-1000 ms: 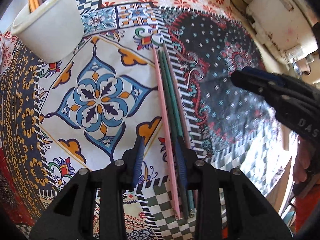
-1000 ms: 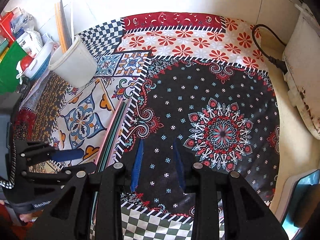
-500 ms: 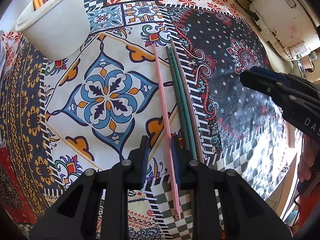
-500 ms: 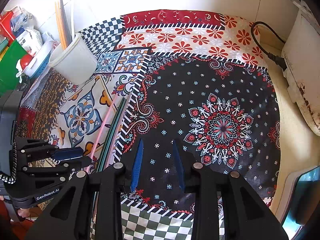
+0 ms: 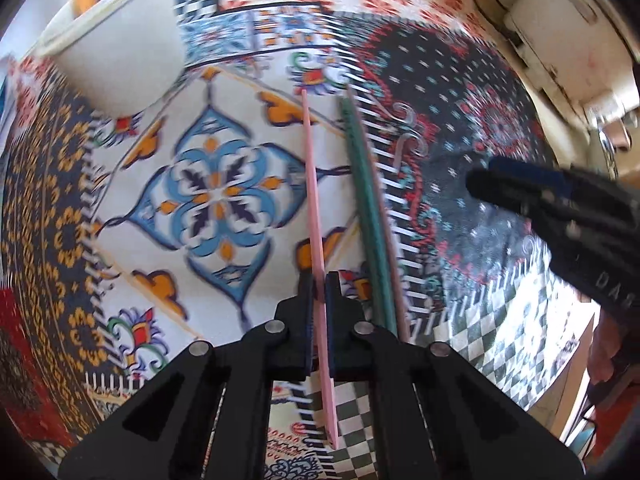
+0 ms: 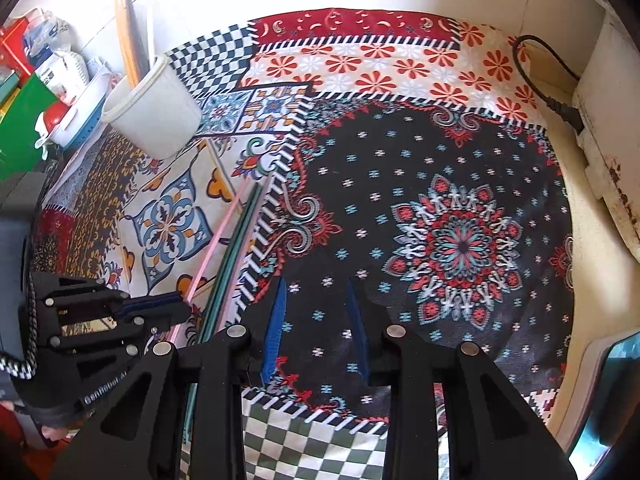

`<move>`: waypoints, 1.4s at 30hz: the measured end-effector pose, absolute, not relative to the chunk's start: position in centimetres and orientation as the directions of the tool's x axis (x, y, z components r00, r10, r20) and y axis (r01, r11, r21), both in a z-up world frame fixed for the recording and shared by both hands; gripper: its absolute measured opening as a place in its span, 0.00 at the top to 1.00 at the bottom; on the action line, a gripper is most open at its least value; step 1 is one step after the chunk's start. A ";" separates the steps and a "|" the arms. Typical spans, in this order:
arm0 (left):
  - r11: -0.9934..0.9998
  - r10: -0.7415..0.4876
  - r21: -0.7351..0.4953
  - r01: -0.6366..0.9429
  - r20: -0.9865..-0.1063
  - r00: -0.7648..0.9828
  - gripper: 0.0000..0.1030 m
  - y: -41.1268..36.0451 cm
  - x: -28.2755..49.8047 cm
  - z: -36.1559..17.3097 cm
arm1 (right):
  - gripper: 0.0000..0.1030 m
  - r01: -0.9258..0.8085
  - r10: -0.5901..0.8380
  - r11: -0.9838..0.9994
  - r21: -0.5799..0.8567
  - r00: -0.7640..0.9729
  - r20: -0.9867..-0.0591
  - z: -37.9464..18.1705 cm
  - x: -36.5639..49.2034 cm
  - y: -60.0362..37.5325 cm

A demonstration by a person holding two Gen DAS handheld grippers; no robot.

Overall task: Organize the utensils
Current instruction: 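Close left tool on a pink chopstick while right tool reaches for another chopstick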

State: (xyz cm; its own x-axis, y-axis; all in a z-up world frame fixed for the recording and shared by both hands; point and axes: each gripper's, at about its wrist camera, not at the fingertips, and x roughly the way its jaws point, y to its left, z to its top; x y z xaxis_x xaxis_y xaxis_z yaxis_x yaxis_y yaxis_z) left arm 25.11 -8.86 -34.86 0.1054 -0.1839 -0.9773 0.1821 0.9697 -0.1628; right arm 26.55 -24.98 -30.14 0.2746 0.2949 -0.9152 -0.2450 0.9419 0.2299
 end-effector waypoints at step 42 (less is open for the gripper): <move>0.979 -0.198 -0.196 0.048 -0.892 0.406 0.97 -2.7 24.8 -24.6 | 0.91 -0.336 0.212 0.933 0.132 0.214 -0.954 -33.1 25.6 -18.7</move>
State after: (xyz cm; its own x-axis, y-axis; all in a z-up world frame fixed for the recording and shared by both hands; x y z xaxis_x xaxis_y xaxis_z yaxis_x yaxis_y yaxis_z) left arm 24.83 -2.70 -24.59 0.4059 -0.1985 -0.8921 0.0482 0.9794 -0.1960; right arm 25.57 -18.74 -33.09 0.2137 0.2116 -0.9537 -0.3358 0.9327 0.1317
